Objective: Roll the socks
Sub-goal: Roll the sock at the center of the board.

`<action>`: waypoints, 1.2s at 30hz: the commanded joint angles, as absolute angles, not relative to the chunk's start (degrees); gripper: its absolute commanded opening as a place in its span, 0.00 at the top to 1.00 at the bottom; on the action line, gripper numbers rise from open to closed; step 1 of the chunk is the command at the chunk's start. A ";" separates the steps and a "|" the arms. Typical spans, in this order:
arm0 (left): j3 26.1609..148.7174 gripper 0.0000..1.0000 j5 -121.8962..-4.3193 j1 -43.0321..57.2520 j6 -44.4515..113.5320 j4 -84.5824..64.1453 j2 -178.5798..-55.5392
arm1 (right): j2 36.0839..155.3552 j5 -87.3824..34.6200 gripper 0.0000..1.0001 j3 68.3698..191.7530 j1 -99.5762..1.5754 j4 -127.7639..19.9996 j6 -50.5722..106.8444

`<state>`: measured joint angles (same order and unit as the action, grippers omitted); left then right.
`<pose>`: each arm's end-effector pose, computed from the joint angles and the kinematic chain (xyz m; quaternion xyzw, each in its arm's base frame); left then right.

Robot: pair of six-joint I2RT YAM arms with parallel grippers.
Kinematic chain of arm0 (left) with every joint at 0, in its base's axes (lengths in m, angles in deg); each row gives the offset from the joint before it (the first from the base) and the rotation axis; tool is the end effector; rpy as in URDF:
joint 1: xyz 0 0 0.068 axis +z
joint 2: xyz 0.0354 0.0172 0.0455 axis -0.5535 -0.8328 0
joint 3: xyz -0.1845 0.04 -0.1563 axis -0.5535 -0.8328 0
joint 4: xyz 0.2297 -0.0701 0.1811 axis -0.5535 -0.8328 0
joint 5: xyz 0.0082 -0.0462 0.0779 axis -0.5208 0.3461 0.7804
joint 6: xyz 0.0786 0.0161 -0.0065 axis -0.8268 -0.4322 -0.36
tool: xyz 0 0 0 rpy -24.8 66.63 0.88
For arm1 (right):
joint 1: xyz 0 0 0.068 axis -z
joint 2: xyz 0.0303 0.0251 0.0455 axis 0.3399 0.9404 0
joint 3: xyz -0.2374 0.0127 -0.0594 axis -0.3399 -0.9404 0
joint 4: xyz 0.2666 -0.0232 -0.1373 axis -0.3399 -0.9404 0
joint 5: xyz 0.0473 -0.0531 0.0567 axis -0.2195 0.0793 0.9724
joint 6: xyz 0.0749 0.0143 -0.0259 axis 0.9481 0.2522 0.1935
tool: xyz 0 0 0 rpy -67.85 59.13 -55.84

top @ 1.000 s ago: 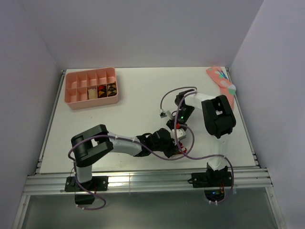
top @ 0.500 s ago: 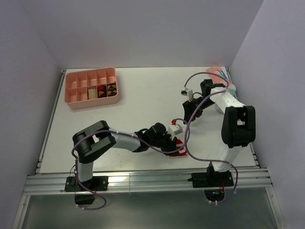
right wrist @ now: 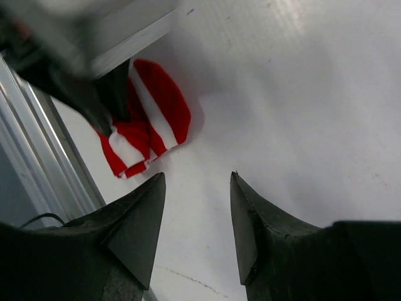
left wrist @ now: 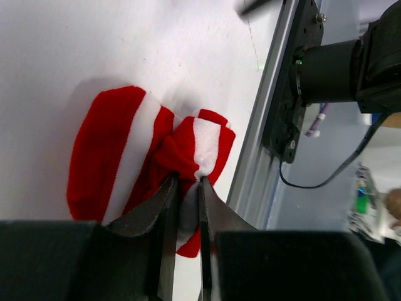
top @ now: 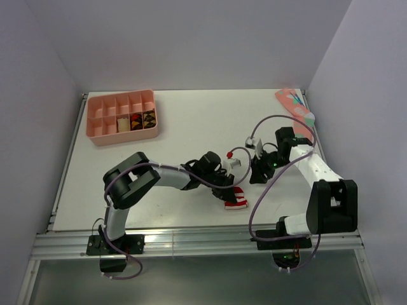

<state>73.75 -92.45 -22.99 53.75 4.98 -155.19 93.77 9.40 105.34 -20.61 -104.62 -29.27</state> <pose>0.2009 -0.3819 0.0496 0.3281 0.7968 -0.4971 0.1014 0.2786 0.0515 0.1393 -0.4311 0.8193 0.2984 0.2320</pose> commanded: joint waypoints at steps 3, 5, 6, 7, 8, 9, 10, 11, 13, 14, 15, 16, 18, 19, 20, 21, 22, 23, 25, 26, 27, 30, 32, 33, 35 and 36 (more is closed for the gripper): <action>75.38 1.00 -96.59 -20.45 54.95 -10.99 -161.09 | 85.50 12.12 0.44 99.35 -20.49 -103.20 -41.51; 76.35 1.00 -97.82 -19.48 56.00 -11.10 -162.49 | 83.82 12.47 0.43 97.41 -21.01 -103.73 -44.41; 76.79 1.00 -98.43 -19.22 56.36 -11.35 -162.94 | 82.50 12.47 0.43 96.97 -21.28 -103.91 -45.38; 77.92 1.00 -98.35 -18.69 56.36 -12.14 -163.55 | 82.06 12.56 0.42 96.36 -21.63 -104.17 -45.91; 78.54 1.00 -98.53 -18.51 56.36 -13.80 -164.60 | 81.62 12.39 0.41 96.09 -22.59 -104.61 -46.26; 78.99 1.00 -98.62 -18.42 56.36 -14.51 -165.05 | 80.92 12.30 0.41 95.57 -23.29 -104.61 -46.44; 80.03 1.00 -98.96 -18.07 56.45 -15.56 -165.66 | 80.56 12.21 0.41 95.13 -24.00 -104.61 -46.44; 80.39 1.00 -99.32 -17.98 56.62 -16.01 -166.62 | 80.12 11.60 0.40 94.60 -24.79 -104.01 -46.27; 81.79 1.00 -99.06 -17.46 57.32 -17.41 -167.42 | 78.54 10.46 0.40 92.58 -28.12 -102.69 -44.78; 82.15 1.00 -99.40 -17.28 57.59 -17.68 -168.12 | 77.75 8.71 0.40 91.70 -29.44 -100.42 -43.99; 82.59 1.00 -99.49 -17.02 57.59 -18.21 -168.56 | 76.18 8.00 0.40 89.87 -32.32 -99.27 -42.42; 83.20 1.00 -99.15 -16.75 57.59 -18.56 -168.74 | 75.38 7.29 0.40 88.98 -33.66 -98.12 -41.70; 84.08 1.00 -98.97 -16.66 57.41 -19.96 -169.53 | 72.92 6.24 0.40 87.05 -36.64 -95.83 -40.12; 84.87 1.00 -98.88 -16.58 57.33 -20.32 -169.88 | 72.30 5.80 0.39 86.51 -37.53 -95.30 -39.85; 85.23 1.00 -98.97 -16.58 57.24 -20.76 -170.49 | 71.86 5.36 0.39 86.16 -38.32 -94.17 -39.33; 85.67 1.00 -98.79 -16.58 57.06 -21.80 -170.76 | 71.07 4.74 0.39 85.46 -39.03 -93.46 -38.54; 86.37 1.00 -98.62 -16.58 56.89 -22.08 -170.94 | 70.80 3.87 0.39 85.10 -40.25 -92.84 -38.27; 86.81 1.00 -98.53 -16.58 56.71 -22.69 -171.46 | 70.63 3.42 0.39 84.93 -40.70 -91.88 -38.09; 87.86 1.00 -98.35 -16.58 56.36 -23.92 -171.73 | 70.45 2.46 0.38 84.40 -41.49 -90.91 -37.57; 88.13 1.00 -98.09 -16.58 56.19 -24.27 -171.99 | 70.45 2.10 0.38 84.22 -42.28 -90.47 -37.39; 88.39 1.00 -98.09 -16.49 56.01 -24.80 -172.08 | 70.71 1.84 0.38 83.96 -42.72 -89.94 -37.30; 89.18 1.00 -97.91 -16.49 55.83 -25.50 -172.43 | 71.32 0.17 0.38 83.35 -44.83 -88.27 -36.60; 89.45 1.00 -98.17 -16.40 55.83 -25.77 -172.87 | 71.42 -0.97 0.38 82.99 -46.49 -87.39 -36.34; 89.45 1.00 -98.26 -16.31 55.92 -25.51 -172.96 | 71.59 -1.32 0.38 82.73 -47.11 -87.21 -36.16; 89.80 1.00 -98.18 -16.22 55.74 -25.86 -173.40 | 71.77 -2.46 0.39 82.47 -48.17 -86.60 -35.90; 89.71 1.00 -98.35 -16.22 55.83 -25.60 -173.40 | 72.03 -2.82 0.39 82.29 -49.13 -86.34 -35.63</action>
<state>91.78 -108.98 -16.39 60.28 -18.41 -168.39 71.61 -0.57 82.87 -47.21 -89.49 -36.74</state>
